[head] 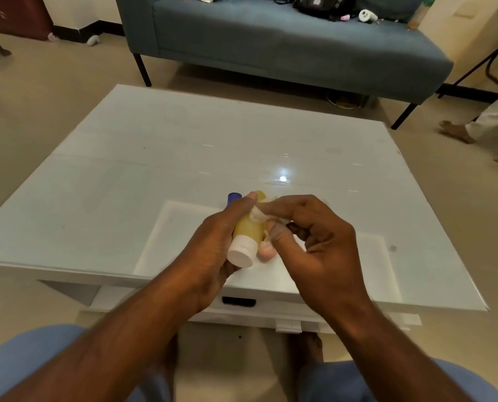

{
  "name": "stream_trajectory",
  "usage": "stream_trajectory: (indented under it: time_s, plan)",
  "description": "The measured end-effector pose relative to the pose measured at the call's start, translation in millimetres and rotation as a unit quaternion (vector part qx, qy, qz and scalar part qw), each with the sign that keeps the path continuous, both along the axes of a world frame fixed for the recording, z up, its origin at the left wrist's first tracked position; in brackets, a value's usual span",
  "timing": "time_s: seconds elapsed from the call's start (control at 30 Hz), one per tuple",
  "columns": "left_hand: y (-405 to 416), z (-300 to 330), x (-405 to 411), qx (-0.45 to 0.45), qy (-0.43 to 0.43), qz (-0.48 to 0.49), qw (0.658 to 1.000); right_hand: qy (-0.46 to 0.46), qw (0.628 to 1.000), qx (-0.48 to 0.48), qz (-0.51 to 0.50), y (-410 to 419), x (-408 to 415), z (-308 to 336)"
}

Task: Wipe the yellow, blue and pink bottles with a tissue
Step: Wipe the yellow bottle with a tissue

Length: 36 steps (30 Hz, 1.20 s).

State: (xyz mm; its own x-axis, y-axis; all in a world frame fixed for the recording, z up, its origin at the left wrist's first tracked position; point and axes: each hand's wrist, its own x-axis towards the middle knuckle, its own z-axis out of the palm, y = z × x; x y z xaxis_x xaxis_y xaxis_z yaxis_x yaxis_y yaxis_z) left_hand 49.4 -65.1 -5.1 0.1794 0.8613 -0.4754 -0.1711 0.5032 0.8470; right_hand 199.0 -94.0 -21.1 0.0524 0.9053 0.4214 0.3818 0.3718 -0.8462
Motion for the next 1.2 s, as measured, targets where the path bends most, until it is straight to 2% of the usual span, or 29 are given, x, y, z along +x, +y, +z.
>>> stream_trajectory:
  time_s: [0.07, 0.2, 0.33, 0.5, 0.63, 0.8, 0.97, 1.1, 1.2]
  plan:
    - [-1, -1, -1, -0.002, 0.003, -0.002, 1.0, -0.009, 1.0, 0.006, 0.018, -1, -1, -1]
    - [-3, -2, 3, -0.007, 0.032, -0.002, 0.999, 0.012, 0.999, -0.009, -0.034, 8, 4, 0]
    - [0, -2, -1, -0.004, 0.015, 0.042, 0.999, -0.008, 0.999, 0.013, 0.033, -6, -8, -1]
    - [0, 0, 6, -0.014, 0.065, 0.032, 0.997, 0.022, 0.998, -0.044, -0.044, 7, 3, -3]
    - [3, 1, 6, -0.036, 0.018, 0.063, 0.997, 0.024, 0.998, -0.052, -0.013, 2, -1, -1]
    - [0, -3, 8, -0.06, -0.012, 0.063, 0.996, 0.042, 0.995, -0.068, -0.056, 8, 3, 0]
    - [5, -6, -1, -0.059, 0.021, 0.107, 0.992, 0.008, 0.999, -0.049, 0.023, -5, -10, 0]
    - [5, -10, 6, -0.024, 0.071, 0.069, 0.995, 0.064, 0.994, -0.083, -0.02, 6, -3, 1]
    - [6, -9, 6, 0.001, 0.065, 0.092, 0.994, 0.108, 0.986, -0.124, 0.007, 3, -7, 1]
